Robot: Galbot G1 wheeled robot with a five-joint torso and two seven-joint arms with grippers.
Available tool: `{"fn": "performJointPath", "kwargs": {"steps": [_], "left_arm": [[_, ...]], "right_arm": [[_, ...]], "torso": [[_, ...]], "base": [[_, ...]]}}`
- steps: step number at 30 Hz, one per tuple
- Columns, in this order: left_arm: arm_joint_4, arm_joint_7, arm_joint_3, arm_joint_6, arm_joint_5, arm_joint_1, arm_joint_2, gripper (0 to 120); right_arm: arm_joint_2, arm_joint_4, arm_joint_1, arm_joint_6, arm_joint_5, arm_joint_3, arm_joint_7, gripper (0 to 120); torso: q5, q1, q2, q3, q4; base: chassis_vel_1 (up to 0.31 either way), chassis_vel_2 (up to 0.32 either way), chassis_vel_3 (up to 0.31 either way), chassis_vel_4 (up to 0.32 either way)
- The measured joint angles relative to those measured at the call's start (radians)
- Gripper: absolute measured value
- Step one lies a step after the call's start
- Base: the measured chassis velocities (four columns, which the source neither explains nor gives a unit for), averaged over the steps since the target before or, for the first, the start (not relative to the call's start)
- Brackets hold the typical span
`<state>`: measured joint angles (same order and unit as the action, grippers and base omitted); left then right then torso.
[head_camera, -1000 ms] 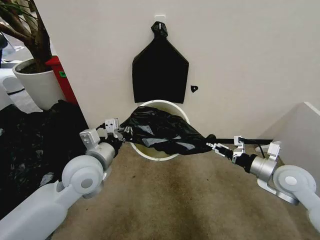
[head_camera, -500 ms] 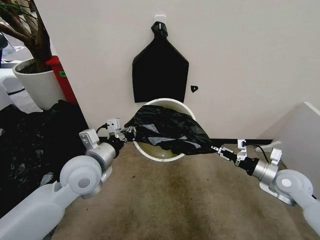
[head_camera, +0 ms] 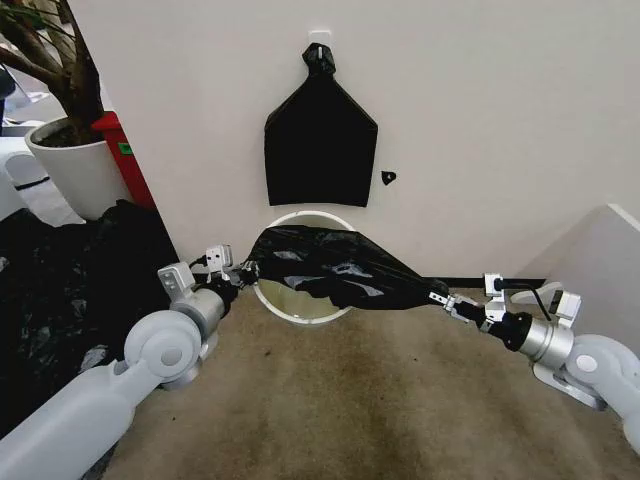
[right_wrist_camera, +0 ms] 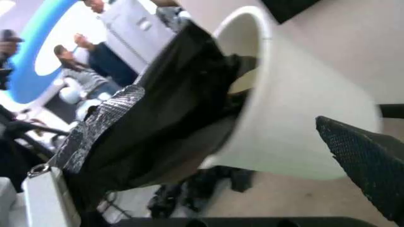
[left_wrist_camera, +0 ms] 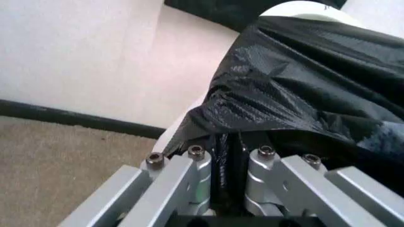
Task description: Place the garbage bag over the trash bin.
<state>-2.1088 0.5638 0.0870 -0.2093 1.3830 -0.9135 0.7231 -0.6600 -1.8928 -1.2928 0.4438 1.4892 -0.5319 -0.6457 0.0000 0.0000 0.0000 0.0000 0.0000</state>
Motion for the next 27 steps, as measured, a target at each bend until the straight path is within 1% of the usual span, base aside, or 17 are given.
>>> {"fn": "performJointPath", "kwargs": {"steps": [7, 19, 23, 25, 27], "left_arm": [[0.029, 0.007, 0.001, -0.001, -0.004, 0.003, 0.007, 5], [0.039, 0.017, 0.012, 0.0, -0.007, 0.002, 0.01, 5], [0.037, 0.021, 0.014, 0.001, -0.007, 0.001, 0.009, 4], [0.037, 0.022, 0.029, 0.003, -0.007, -0.009, 0.005, 4], [0.037, 0.023, 0.043, 0.003, -0.008, -0.02, -0.001, 4]], "right_arm": [[-0.004, -0.042, 0.001, 0.009, 0.007, 0.008, -0.027, 100], [0.005, -0.037, -0.003, 0.014, -0.106, 0.008, -0.15, 100], [0.007, -0.028, -0.004, 0.014, -0.129, 0.007, -0.171, 100], [0.014, -0.025, -0.012, 0.014, -0.146, 0.005, -0.199, 100], [0.02, -0.021, -0.013, 0.014, -0.169, 0.005, -0.241, 100]], "torso": [[-0.0003, 0.0, 0.0, 0.0, 0.0001], [-0.0001, 0.0, 0.0, 0.0, 0.0], [-0.0001, 0.0, 0.0, 0.0, 0.0], [-0.0001, 0.0, 0.0, 0.0, -0.0002], [-0.0001, 0.0, 0.0, 0.0, 0.0001]], "base": [[0.0, 0.0, 0.0, 0.0], [0.0, 0.0, 0.0, 0.0], [0.0, 0.0, 0.0, 0.0], [0.0, 0.0, 0.0, 0.0], [0.0, 0.0, 0.0, 0.0]]}}
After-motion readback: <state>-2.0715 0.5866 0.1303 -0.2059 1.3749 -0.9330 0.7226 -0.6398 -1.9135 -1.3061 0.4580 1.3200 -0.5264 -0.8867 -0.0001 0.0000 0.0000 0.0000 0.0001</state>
